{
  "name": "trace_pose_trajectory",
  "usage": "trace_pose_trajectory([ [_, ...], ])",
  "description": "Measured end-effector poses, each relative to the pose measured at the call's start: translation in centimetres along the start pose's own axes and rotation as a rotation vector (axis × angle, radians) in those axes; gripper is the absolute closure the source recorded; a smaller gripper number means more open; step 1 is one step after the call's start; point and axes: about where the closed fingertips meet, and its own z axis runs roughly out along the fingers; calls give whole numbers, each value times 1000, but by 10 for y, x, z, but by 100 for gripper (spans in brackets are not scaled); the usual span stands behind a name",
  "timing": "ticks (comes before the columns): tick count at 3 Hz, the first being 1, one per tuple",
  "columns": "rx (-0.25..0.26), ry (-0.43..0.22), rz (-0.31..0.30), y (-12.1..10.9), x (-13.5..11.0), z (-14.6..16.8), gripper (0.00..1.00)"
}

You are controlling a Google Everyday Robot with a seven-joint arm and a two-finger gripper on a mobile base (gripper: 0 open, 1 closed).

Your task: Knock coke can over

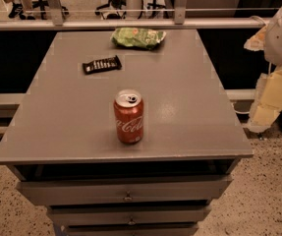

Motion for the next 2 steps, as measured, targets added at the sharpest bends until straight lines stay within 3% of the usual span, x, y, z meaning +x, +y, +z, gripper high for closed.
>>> trace_pose_trajectory([
  [1, 0, 0, 0, 0, 0, 0, 0],
  [2, -13, -69, -5, 8, -17, 11, 0],
])
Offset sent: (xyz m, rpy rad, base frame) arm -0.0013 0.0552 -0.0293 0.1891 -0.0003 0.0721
